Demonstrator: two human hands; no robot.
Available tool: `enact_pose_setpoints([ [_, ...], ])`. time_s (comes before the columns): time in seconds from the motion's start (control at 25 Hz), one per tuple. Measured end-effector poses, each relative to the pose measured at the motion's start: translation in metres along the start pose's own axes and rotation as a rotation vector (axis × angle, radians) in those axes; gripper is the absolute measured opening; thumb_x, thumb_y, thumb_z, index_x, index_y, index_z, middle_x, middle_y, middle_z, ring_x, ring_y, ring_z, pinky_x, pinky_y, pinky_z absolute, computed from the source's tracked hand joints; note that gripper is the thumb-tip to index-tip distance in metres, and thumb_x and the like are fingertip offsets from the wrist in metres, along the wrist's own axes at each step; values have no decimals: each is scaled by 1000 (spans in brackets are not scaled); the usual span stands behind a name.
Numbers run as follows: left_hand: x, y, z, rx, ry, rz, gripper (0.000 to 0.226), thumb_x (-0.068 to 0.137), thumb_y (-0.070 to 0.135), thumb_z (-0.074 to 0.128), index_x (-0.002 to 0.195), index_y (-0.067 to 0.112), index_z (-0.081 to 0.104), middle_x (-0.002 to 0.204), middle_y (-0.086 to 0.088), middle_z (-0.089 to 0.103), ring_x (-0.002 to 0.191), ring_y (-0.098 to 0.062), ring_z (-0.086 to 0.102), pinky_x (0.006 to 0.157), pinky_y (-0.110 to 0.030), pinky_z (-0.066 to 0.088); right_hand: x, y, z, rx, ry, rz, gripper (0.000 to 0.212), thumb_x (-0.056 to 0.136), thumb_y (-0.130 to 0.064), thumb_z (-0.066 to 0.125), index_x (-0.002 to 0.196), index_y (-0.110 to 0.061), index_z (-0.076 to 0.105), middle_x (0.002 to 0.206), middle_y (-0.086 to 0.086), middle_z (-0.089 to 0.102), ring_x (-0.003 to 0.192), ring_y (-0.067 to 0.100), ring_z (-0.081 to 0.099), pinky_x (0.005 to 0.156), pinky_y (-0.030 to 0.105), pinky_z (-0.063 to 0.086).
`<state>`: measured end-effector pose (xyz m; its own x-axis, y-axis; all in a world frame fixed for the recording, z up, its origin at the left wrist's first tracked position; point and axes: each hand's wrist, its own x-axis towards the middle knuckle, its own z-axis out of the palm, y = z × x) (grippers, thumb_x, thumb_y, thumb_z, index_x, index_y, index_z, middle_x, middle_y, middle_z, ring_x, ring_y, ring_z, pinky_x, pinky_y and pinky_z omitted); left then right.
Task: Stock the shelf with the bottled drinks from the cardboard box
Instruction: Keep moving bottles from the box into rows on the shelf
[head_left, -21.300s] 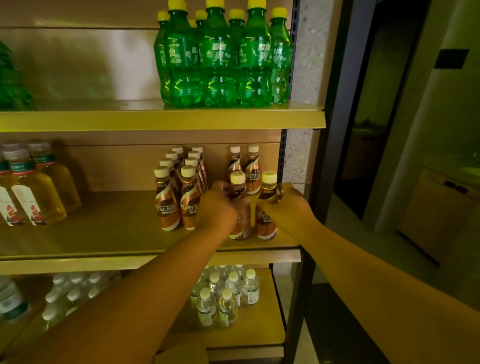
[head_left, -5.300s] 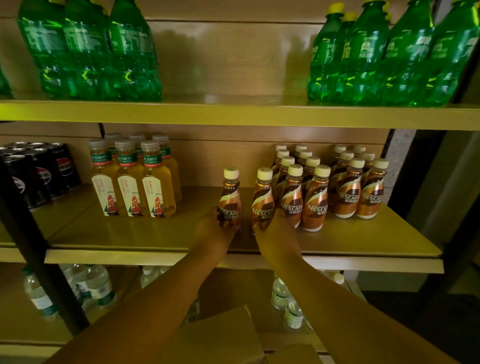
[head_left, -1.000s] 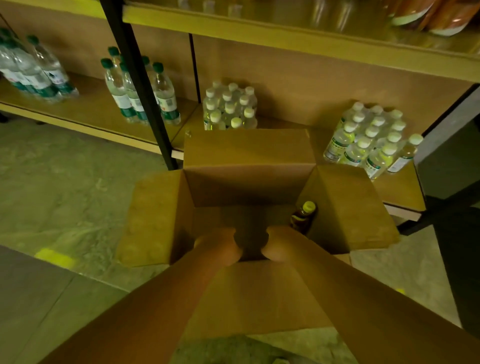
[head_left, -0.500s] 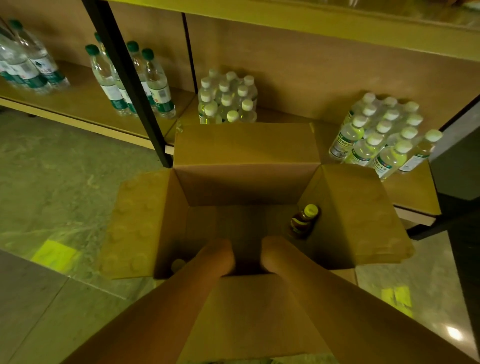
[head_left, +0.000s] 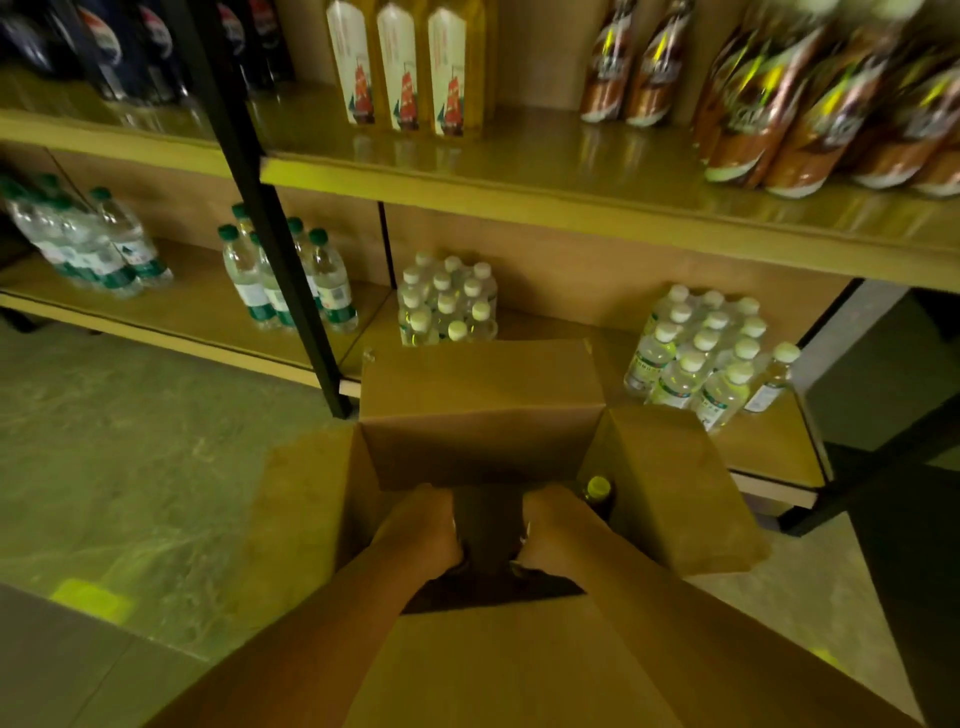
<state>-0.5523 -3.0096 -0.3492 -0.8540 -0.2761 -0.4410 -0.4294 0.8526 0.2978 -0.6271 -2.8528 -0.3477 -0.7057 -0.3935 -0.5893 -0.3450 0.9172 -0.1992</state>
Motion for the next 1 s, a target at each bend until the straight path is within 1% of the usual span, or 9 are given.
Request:
enact_pose_setpoints([
  [0.12,-18,20,-67,-54,101,88,35,80,27,74,110,21,56,106,0,57,91,-16,57,75,-29,50,-37,-12,-64,22,-28,6,33,87,-23,72,114,-10,60,105,10,59,94,27,59,77,35,50],
  [0.24,-37,41,-137,-105,187,221,37,75,23,76,107,19,57,107,-2,59,92,-19,58,69,-29,50,-73,-25,-141,108,68,-53,48,98,-6,55,142,6,39,141,28,44,121,27,56,97,30,47],
  [0.32,-52,60,-184,-75,263,290,36,77,21,73,107,15,55,103,-2,60,86,-19,58,62,-27,47,-104,-31,-190,88,182,-146,44,104,4,30,143,24,20,144,40,33,113,15,62,77,11,46],
  [0.36,-60,71,-207,-55,304,327,39,78,22,71,112,17,53,106,0,60,89,-19,58,64,-26,46,-120,-35,-208,135,237,-164,43,105,2,27,142,23,23,136,39,42,108,21,62,70,8,45],
  [0.44,-69,91,-247,-64,361,373,43,80,22,69,119,18,53,116,-2,60,99,-22,59,74,-29,46,-150,-42,-232,259,295,-64,35,102,-14,50,133,3,53,115,21,58,101,26,60,73,18,50],
  [0.48,-73,100,-264,-86,383,395,41,80,21,69,118,15,55,115,-4,60,99,-23,59,74,-31,47,-163,-44,-245,163,376,-74,29,93,-24,66,118,-10,62,108,11,60,95,23,61,73,27,52],
  [0.56,-76,116,-290,-151,438,454,41,77,22,73,114,17,56,111,-4,60,95,-20,58,74,-33,49,-178,-40,-272,91,494,-135,32,75,-34,79,99,-21,63,97,2,61,81,17,59,62,29,49],
  [0.84,-51,171,-349,-363,581,537,45,77,32,78,115,23,56,103,4,59,86,-13,55,63,-25,42,-190,-21,-366,180,744,-222,39,77,-25,77,109,-9,62,106,12,64,93,25,64,78,41,55],
  [1.0,-20,193,-368,-362,621,548,45,76,26,78,115,19,58,107,-1,59,92,-18,58,64,-25,45,-168,-12,-400,193,814,-220,37,79,-22,77,109,-7,62,104,12,65,89,25,64,63,31,50],
])
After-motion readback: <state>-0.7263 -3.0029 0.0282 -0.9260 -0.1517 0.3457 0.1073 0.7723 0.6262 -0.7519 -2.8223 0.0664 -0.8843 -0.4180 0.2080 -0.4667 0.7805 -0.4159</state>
